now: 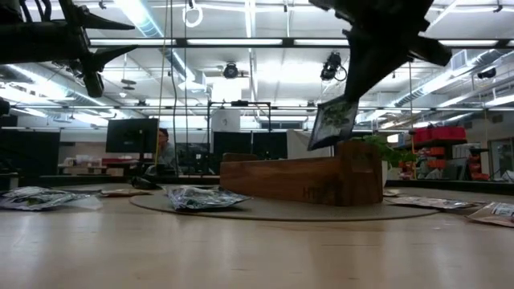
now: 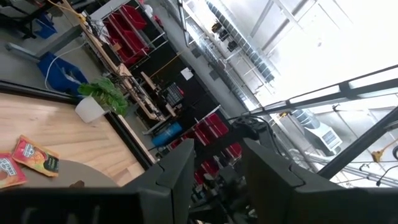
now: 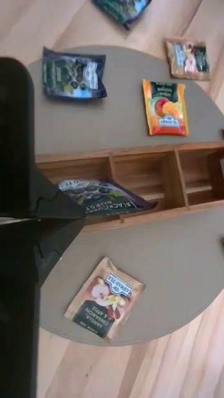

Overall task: Pick & Place Tea
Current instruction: Put the purple tea bag into the right section of the wooden organizer

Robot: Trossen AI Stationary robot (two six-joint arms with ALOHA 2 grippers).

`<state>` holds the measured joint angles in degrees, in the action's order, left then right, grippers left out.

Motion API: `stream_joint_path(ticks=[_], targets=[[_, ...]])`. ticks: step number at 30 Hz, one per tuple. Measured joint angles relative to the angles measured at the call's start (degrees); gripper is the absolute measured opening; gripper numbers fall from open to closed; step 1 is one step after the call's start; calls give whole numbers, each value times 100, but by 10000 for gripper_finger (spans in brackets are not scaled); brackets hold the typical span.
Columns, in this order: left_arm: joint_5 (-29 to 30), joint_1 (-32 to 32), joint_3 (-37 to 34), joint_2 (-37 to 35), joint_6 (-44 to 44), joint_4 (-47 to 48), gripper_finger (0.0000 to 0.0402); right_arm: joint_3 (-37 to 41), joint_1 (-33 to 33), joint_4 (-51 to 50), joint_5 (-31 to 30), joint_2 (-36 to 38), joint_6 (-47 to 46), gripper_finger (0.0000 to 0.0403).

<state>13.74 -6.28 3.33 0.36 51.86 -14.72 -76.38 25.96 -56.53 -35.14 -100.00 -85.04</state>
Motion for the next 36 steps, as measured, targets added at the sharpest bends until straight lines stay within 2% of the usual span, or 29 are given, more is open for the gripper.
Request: stream_joint_path(ticks=[8, 18, 27, 36], targets=[[2, -2, 0, 0, 2, -2, 140, 2, -6, -9, -36, -267, 6, 0], [2, 0, 0, 0, 2, -2, 140, 396, -83, 71, -35, -274, -248, 0], [0, 0, 0, 0, 4, -1, 140, 637, -131, 686, 8, -274, -238, 0], [2, 0, 0, 0, 4, 0, 140, 640, -156, 596, -40, -274, -151, 0]])
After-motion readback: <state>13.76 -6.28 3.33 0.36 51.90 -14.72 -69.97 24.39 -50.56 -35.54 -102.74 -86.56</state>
